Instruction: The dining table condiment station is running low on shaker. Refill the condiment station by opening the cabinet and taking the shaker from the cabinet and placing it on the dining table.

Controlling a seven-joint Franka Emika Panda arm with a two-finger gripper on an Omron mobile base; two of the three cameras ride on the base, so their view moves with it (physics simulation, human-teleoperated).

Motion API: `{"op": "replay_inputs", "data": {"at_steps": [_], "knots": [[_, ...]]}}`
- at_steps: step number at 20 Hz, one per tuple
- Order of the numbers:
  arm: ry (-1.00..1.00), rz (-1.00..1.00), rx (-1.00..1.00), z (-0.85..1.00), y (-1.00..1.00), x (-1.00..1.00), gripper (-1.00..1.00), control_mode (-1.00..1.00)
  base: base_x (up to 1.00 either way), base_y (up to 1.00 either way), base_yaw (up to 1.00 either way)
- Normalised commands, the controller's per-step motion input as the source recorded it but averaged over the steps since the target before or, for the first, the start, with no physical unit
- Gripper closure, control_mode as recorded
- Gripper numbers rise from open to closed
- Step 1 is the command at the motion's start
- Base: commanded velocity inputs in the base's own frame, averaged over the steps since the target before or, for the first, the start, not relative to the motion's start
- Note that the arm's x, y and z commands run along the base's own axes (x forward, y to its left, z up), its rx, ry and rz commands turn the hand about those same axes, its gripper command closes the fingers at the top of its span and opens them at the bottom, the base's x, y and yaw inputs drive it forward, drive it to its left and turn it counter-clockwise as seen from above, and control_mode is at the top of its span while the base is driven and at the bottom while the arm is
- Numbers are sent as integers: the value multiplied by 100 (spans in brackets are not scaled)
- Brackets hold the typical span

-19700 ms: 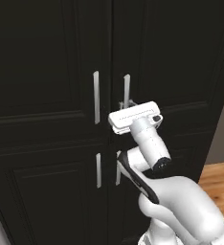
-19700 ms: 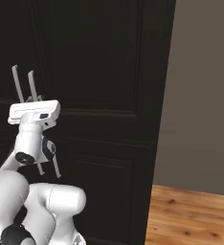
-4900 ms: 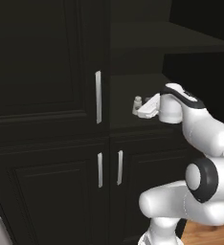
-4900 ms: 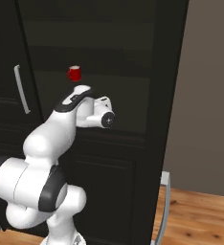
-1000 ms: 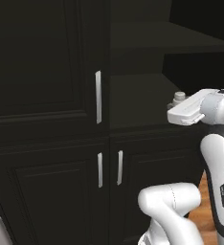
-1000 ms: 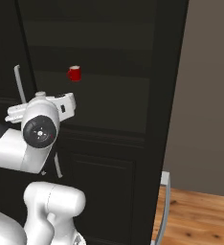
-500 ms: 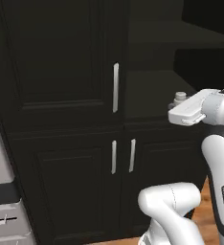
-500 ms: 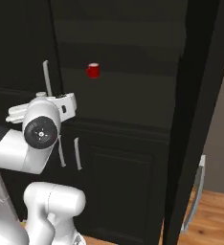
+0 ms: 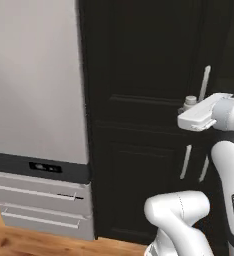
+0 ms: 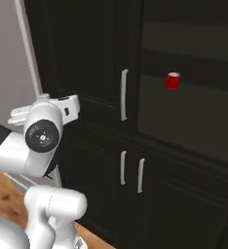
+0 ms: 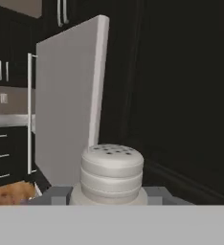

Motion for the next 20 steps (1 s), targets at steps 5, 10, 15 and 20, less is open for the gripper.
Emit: {"op": "replay_inputs", "data": {"at_steps": [5, 10, 15, 20], "knots": [[0, 0, 0, 0, 0, 0, 100, 100, -4, 64, 74], [0, 0, 0, 0, 0, 0, 100, 100, -5, 59, 77], [0, 0, 0, 0, 0, 0, 100, 100, -9, 64, 76], [0, 0, 0, 0, 0, 0, 100, 100, -13, 67, 76]]}}
